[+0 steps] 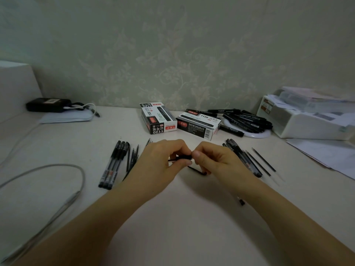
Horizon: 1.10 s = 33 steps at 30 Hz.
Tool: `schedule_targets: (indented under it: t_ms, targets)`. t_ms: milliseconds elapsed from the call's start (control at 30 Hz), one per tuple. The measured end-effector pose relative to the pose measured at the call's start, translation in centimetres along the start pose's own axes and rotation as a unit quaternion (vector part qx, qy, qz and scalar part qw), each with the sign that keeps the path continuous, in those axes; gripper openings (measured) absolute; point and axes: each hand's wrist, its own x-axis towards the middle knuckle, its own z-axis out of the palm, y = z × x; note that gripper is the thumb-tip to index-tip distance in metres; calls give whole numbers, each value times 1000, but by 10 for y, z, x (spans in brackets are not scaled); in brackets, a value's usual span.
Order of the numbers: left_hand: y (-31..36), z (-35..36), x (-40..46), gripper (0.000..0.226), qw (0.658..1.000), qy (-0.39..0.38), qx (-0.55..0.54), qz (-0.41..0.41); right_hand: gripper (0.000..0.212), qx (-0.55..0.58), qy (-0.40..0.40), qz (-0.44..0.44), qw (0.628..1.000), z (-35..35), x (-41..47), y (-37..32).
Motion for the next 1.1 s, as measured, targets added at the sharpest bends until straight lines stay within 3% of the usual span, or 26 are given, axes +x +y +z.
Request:
schedule_targets:
  t_ms: [200,300,367,500,633,800,1100]
  targets:
    - [3,-1,0,11,998,34,51,26,38,68,10,40,997,2,1,0]
    - [1,-2,0,9,998,38,43,2,44,-110,60,35,991,1,0,6]
    - [-1,-2,0,9,997,60,26,-38,42,-259,68,24,963,-1,-1,8]
    - [-7,-2,1,7,995,52,24,-79,31,-363,-10,33,931,-1,-2,13]
    - [-10,-2,1,7,996,6,38,-83,6,-329,14,-2,944,0,-1,13]
    - [-9,-4,1,9,995,-17,49,-89,12,-167,108,-8,980,-7,1,11]
    - [-3,-4,0,10,997,-31,20,-62,13,-115,64,-24,991,-2,1,5]
